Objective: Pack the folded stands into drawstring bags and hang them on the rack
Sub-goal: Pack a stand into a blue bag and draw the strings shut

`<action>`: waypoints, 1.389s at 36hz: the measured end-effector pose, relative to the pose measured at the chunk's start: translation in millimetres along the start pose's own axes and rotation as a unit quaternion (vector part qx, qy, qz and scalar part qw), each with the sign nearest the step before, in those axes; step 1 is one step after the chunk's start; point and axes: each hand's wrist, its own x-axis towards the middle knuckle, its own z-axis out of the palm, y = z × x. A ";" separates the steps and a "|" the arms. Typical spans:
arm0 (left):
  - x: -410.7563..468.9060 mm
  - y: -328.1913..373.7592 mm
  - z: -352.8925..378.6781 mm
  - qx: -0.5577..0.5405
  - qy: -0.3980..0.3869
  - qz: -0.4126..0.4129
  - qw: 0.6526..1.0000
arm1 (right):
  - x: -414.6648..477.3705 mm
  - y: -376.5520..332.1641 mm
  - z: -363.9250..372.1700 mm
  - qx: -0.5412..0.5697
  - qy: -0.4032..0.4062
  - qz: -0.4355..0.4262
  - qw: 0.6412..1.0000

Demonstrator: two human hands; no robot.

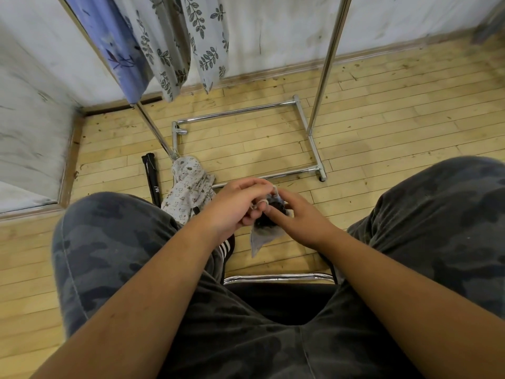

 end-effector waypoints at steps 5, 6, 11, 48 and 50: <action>-1.8 4.0 9.0 0.020 0.008 -0.028 0.999 | 2.4 -0.2 -1.2 -0.001 0.031 0.043 0.999; -2.2 4.8 10.6 0.021 0.011 -0.034 0.999 | 2.4 -1.0 -1.2 0.001 0.031 0.050 0.998; -1.9 8.7 15.8 0.023 0.013 -0.044 0.999 | 2.5 -0.1 -1.4 0.016 0.020 0.066 0.997; -7.7 21.2 27.9 -0.114 -0.083 -0.111 0.984 | 7.7 11.5 -2.7 0.045 0.056 0.119 0.990; -8.2 22.6 25.3 -0.112 -0.088 -0.110 0.984 | 6.7 9.2 -3.8 0.055 0.067 0.112 0.990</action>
